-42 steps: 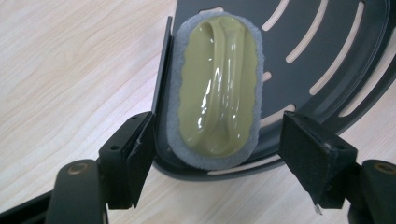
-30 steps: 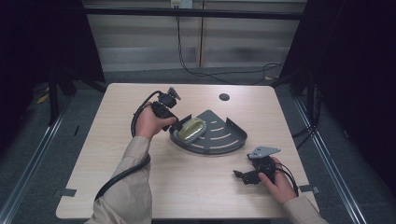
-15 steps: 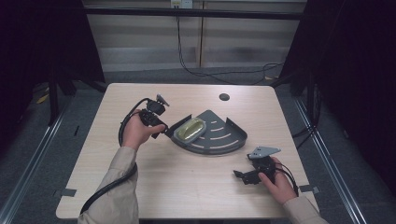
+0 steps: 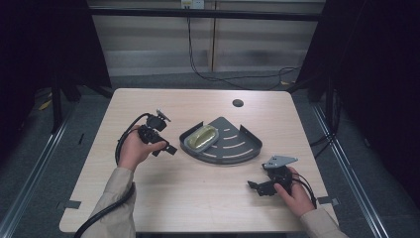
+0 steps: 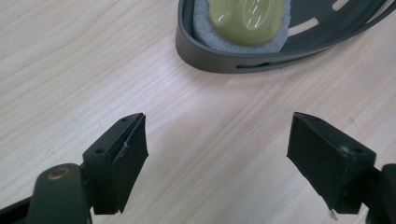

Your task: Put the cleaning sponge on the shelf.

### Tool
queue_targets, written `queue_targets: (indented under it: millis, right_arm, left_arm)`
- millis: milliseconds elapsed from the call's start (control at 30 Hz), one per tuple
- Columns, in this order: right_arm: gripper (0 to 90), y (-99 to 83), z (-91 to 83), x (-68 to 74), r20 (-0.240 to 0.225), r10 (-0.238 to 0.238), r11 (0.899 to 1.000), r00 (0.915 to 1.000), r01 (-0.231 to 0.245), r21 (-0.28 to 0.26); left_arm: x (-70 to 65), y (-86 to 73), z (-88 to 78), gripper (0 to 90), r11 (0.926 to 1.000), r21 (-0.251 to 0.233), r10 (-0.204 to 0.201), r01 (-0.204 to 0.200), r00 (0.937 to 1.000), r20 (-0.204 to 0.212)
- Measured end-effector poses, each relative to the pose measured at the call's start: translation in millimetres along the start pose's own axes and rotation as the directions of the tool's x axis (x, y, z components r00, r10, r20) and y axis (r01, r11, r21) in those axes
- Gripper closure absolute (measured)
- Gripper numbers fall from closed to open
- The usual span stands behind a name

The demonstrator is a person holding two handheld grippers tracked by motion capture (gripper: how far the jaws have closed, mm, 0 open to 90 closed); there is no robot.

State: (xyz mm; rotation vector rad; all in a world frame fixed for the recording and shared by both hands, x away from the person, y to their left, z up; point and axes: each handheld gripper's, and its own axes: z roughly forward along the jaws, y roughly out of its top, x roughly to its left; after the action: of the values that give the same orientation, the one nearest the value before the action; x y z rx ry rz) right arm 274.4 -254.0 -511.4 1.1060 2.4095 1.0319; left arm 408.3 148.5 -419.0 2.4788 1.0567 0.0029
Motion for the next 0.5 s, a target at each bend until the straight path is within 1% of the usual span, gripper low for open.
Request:
queue_targets:
  millis: [67,133,200,267,400,433,500]
  right_arm:
    - [10.0,0.0,0.0,0.0,0.0,0.0,1.0,1.0,0.0,0.0]
    - [10.0,0.0,0.0,0.0,0.0,0.0,1.0,1.0,0.0,0.0]
    - [10.0,0.0,0.0,0.0,0.0,0.0,1.0,1.0,0.0,0.0]
    - [10.0,0.0,0.0,0.0,0.0,0.0,1.0,1.0,0.0,0.0]
    - [9.9,0.0,0.0,0.0,0.0,0.0,1.0,1.0,0.0,0.0]
    - [9.9,0.0,0.0,0.0,0.0,0.0,1.0,1.0,0.0,0.0]
    - [10.0,0.0,0.0,0.1,0.0,0.001,1.0,1.0,-0.001,0.0]
  left_arm:
    - [0.9,-3.7,-0.3,18.6,1.0,-0.005,-0.002,0.002,1.0,0.002]
    - [1.9,-8.0,-0.9,18.0,1.0,-0.003,0.006,-0.006,1.0,0.002]
    - [2.6,-11.9,-0.8,17.7,0.9999,-0.01,-0.009,0.009,1.0,0.001]
    - [4.4,-15.3,-1.6,17.7,0.9999,-0.004,-0.012,0.012,0.9999,0.007]
    - [7.3,-22.7,-2.1,17.7,0.9992,-0.004,-0.039,0.039,0.9992,0.002]
    - [8.0,-24.5,-2.3,17.7,0.9989,0.002,-0.047,0.047,0.9989,0.001]
    - [9.6,-28.5,-2.1,17.8,0.999,0.01,-0.044,0.045,0.999,-0.005]
